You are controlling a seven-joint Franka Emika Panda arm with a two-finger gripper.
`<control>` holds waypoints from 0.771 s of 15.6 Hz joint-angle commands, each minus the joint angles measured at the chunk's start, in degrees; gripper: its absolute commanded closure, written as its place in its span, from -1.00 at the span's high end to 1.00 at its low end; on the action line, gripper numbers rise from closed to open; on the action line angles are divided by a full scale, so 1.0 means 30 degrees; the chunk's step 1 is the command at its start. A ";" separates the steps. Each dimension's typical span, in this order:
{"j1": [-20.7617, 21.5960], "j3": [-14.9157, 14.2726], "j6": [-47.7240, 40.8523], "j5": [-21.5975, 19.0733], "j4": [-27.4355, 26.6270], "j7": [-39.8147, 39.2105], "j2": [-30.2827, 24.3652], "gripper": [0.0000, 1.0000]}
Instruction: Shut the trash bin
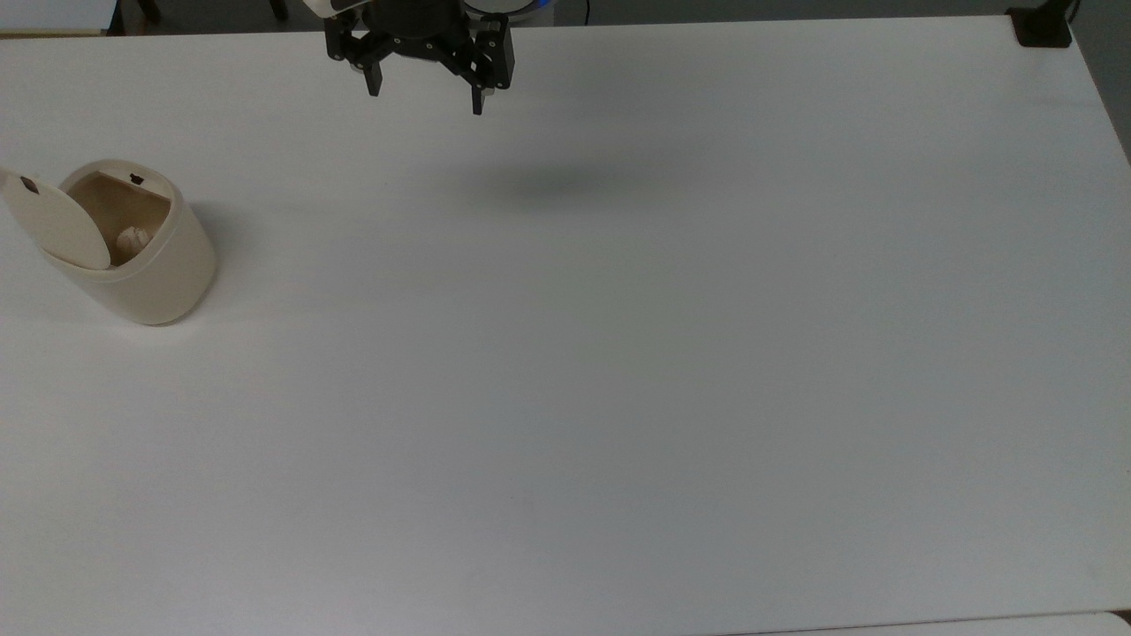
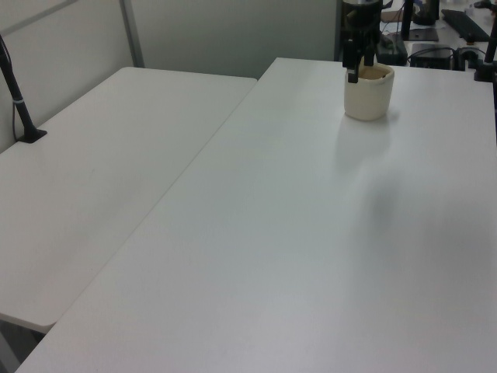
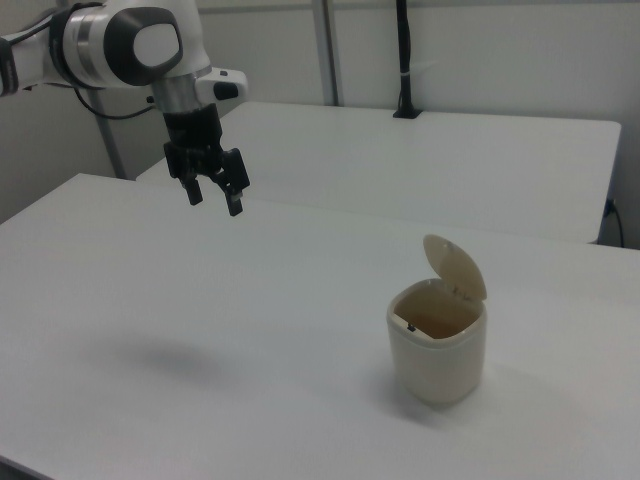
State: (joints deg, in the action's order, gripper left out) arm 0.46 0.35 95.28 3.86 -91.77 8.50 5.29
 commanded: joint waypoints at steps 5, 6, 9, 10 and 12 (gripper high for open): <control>-0.0006 -0.0323 -0.0148 -0.0379 -0.0493 -0.0461 -0.0622 1.00; -0.0006 -0.0352 -0.0177 -0.0379 -0.0493 -0.0432 -0.0622 1.00; -0.0094 -0.0352 -0.0178 -0.0379 -0.0493 -0.0432 -0.0651 0.72; -0.0123 -0.0410 -0.0178 -0.0379 -0.0464 -0.0490 -0.0651 0.46; -0.0414 -0.0556 -0.0207 -0.0466 0.0031 -0.0869 -0.0564 -0.17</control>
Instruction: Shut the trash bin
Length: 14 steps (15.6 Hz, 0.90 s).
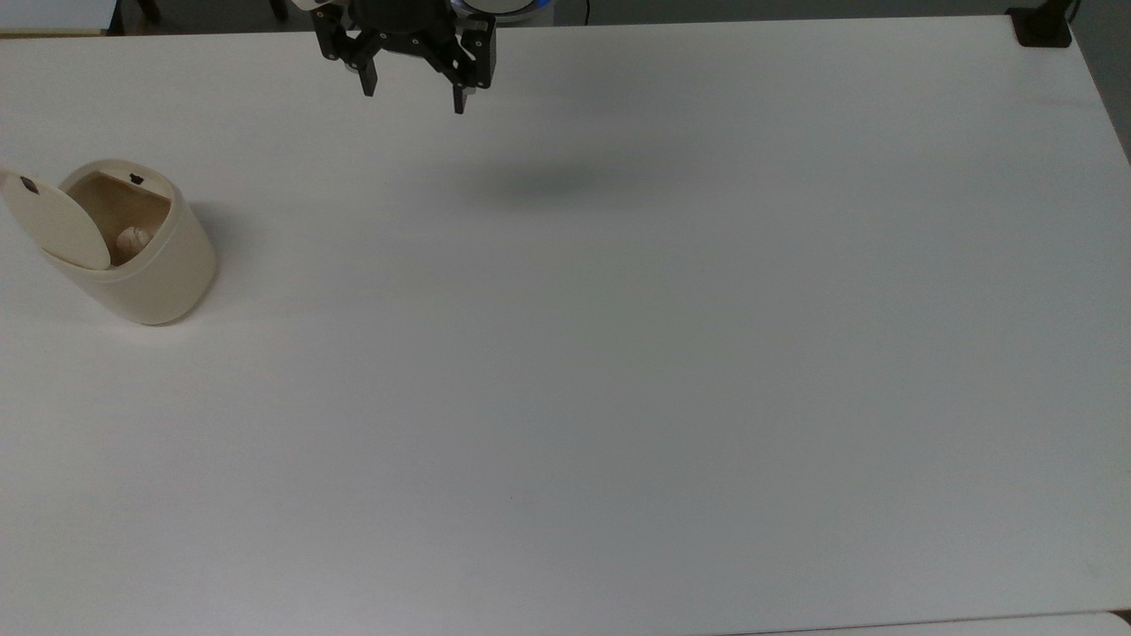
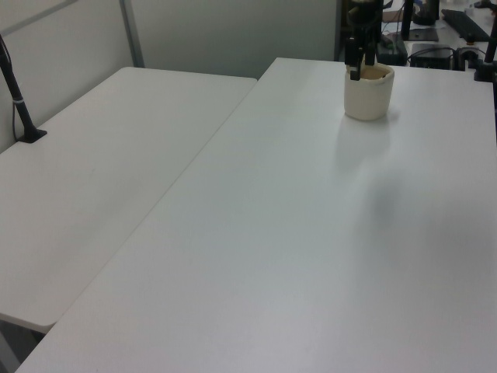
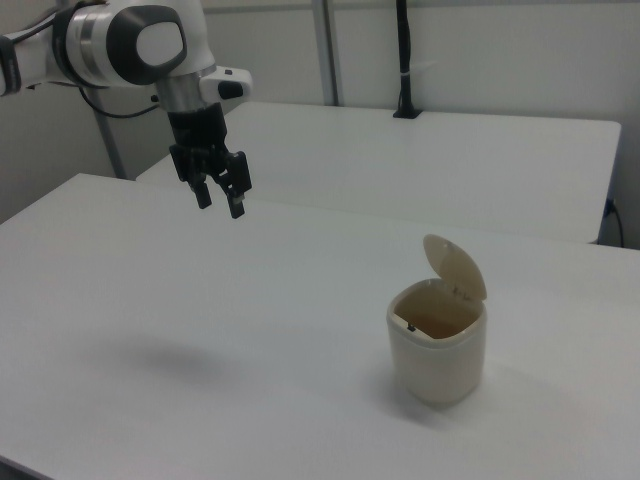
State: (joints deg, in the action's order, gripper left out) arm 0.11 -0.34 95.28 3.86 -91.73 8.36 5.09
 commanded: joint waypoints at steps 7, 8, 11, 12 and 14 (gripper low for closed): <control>-0.0770 -0.3895 0.2392 -0.0789 0.0137 -0.1058 -0.0172 -0.89; -0.0974 -0.4307 0.2980 -0.0789 0.0137 -0.1087 0.0118 -0.89; -0.1618 -0.4983 0.4942 -0.0730 0.0079 -0.1145 0.1172 -0.89; -0.1881 -0.5159 0.5616 -0.0730 0.0050 -0.1145 0.1669 -0.89; -0.2496 -0.5278 0.6847 -0.0788 0.0108 -0.1203 0.2462 -0.93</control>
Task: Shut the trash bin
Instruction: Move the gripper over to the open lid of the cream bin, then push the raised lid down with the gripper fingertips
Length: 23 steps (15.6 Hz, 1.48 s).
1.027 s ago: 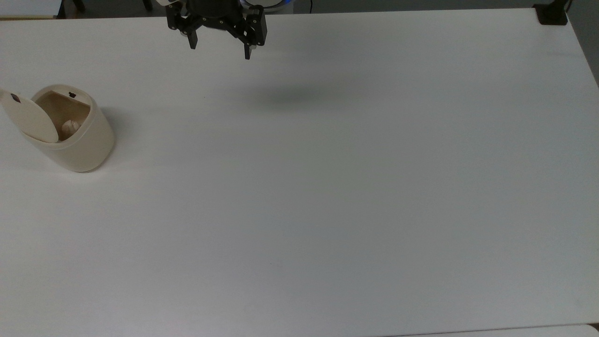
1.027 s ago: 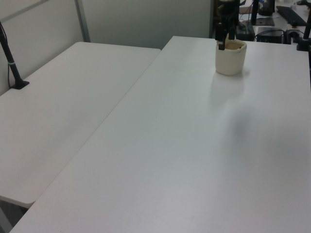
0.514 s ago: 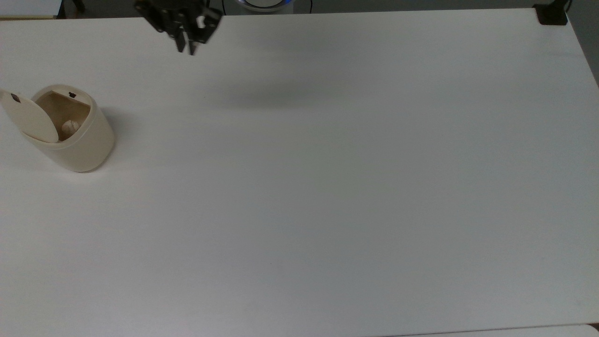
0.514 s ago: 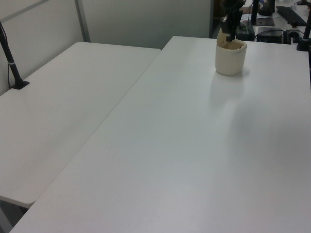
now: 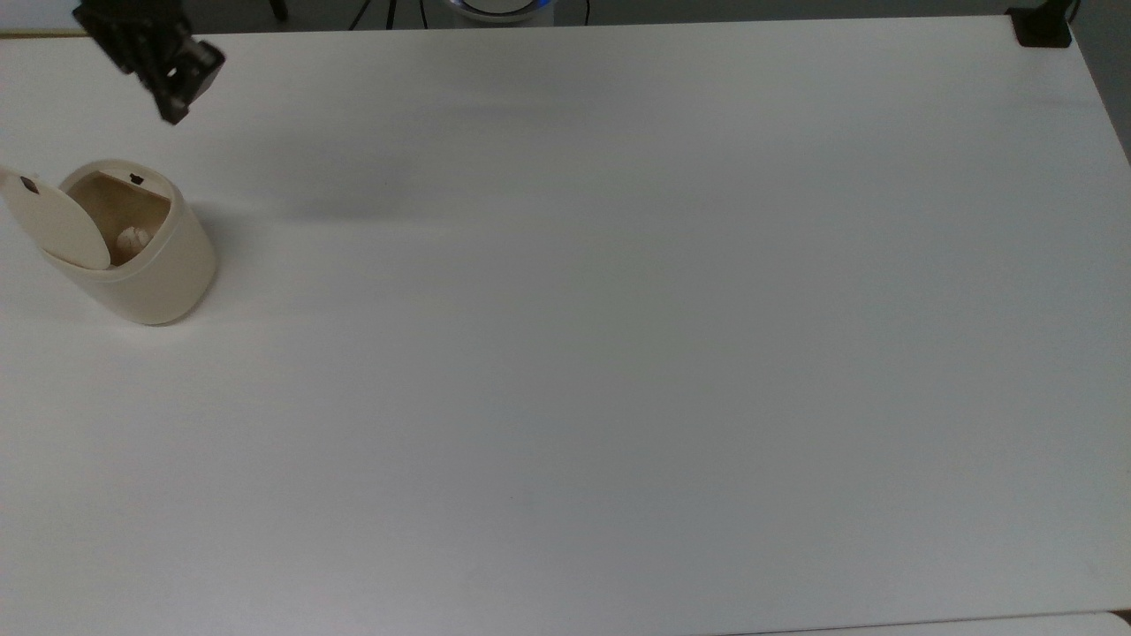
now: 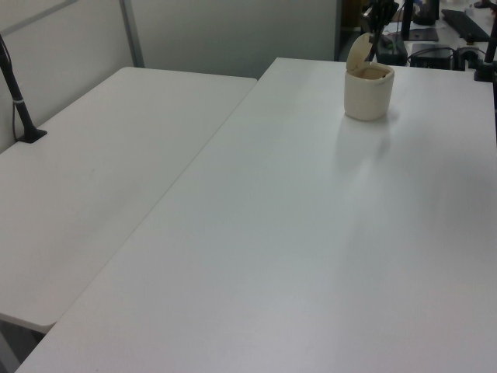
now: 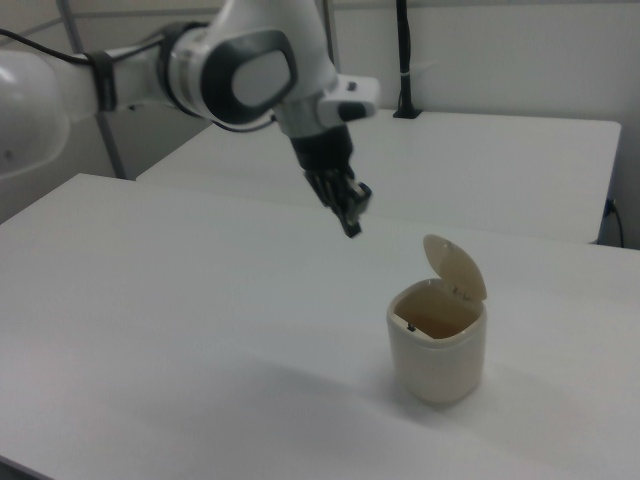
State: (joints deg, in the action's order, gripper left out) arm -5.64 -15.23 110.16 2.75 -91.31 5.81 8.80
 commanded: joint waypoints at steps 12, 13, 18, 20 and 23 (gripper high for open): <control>-0.0874 -0.0812 0.7918 -0.3083 0.1051 -0.1877 0.1636 -1.00; -0.0962 -0.1219 0.8740 -0.3112 0.1080 -0.1877 0.2044 -1.00; -0.1022 -0.1751 0.9598 -0.3084 0.1051 -0.2022 0.3130 -1.00; -0.0993 -0.1926 0.9336 -0.3083 0.0905 -0.2140 0.3132 -1.00; -0.1021 -0.1956 0.7584 -0.3142 0.0494 -0.2314 0.3132 -1.00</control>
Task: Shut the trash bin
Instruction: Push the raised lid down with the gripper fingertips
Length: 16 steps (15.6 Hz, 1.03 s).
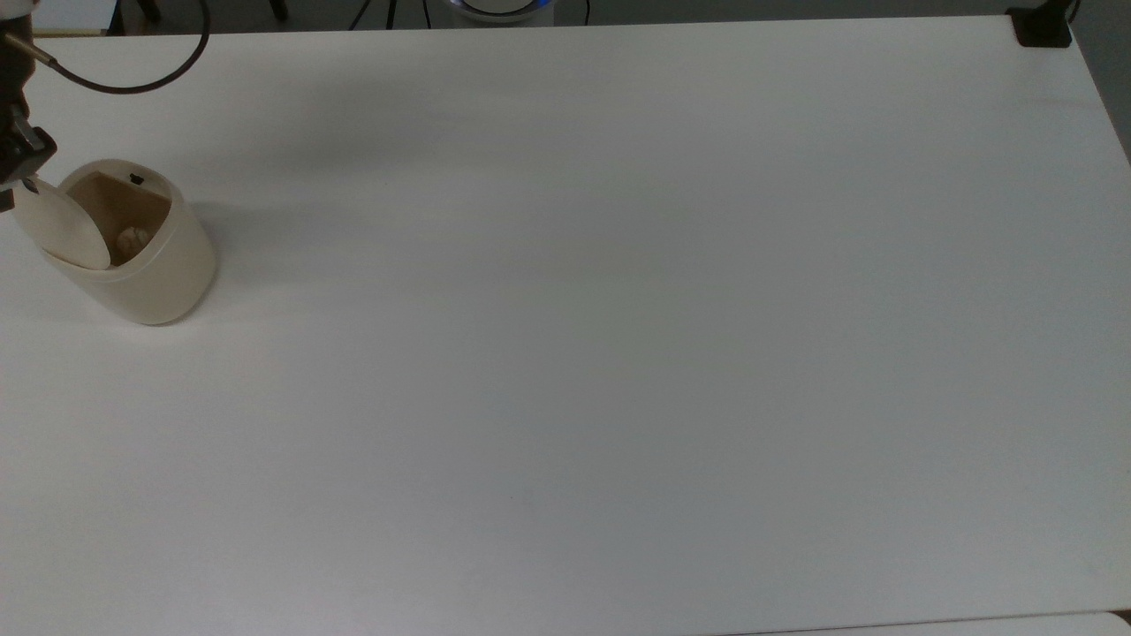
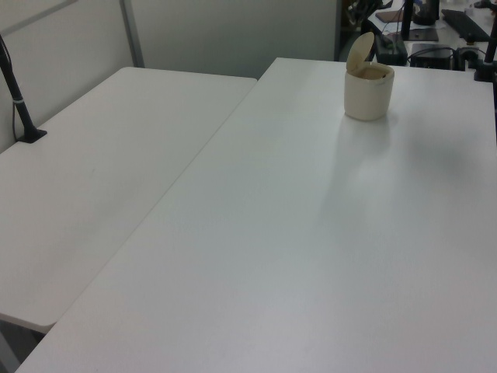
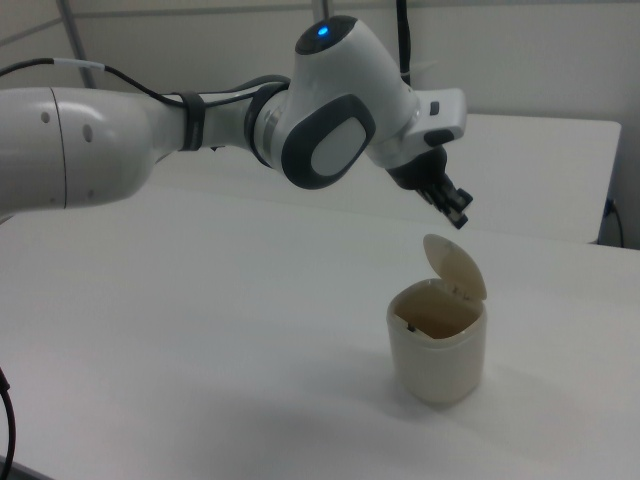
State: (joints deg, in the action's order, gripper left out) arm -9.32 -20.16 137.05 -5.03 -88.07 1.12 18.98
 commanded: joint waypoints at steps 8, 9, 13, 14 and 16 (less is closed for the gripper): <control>-0.0173 -0.0370 -0.4610 -0.0607 -0.1432 -0.2275 -0.0263 -1.00; -0.0174 -0.0428 -0.4609 -0.0607 -0.1609 -0.2392 -0.0234 -1.00; -0.0320 -0.0487 -0.4639 -0.0607 -0.1845 -0.2540 0.0176 -1.00; -0.0320 -0.0487 -0.4639 -0.0607 -0.1845 -0.2540 0.0264 -1.00; -0.0408 -0.0487 -0.4610 -0.0607 -0.2019 -0.2685 0.0440 -1.00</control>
State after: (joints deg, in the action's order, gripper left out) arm -10.47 -21.08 123.90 -5.40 -93.35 -4.41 19.93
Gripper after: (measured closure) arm 0.991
